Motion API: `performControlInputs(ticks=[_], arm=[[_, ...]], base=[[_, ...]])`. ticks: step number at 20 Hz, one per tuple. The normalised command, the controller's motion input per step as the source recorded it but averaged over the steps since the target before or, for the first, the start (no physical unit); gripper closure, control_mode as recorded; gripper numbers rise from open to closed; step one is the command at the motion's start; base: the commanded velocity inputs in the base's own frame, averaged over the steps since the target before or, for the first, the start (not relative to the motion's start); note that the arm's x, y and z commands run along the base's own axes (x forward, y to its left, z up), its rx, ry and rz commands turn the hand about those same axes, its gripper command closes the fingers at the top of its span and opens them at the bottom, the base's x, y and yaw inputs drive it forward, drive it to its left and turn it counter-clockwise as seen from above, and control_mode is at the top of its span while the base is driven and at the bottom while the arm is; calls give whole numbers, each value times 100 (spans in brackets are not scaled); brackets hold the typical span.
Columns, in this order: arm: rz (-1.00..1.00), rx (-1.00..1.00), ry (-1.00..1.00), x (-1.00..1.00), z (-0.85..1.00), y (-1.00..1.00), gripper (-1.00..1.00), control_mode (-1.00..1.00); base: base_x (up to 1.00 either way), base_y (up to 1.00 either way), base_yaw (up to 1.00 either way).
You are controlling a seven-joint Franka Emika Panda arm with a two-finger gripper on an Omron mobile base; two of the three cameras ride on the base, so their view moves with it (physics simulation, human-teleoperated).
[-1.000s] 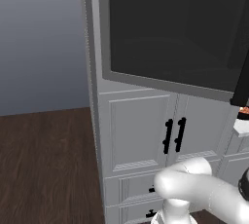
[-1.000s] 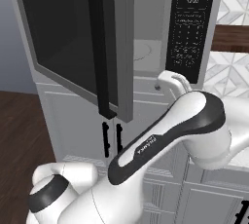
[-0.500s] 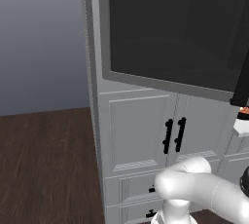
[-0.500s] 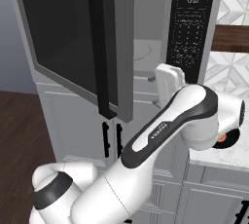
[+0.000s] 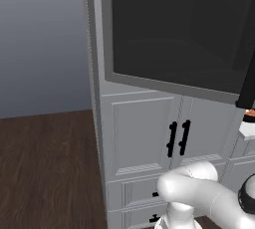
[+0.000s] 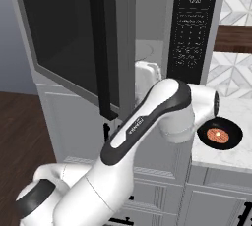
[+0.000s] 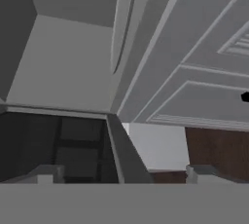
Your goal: Open the microwave, place the bowl with waffle inside the microwave, then close the microwave door and turn it on.
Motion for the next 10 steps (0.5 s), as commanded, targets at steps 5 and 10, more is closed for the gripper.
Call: performControlInputs(ticks=[5, 10], arm=[[26, 0, 3, -61, 0, 50, -100, -100], [32, 4, 0, -76, 7, 50, -100, -100]], base=[[0, 0, 0], [0, 0, 0]])
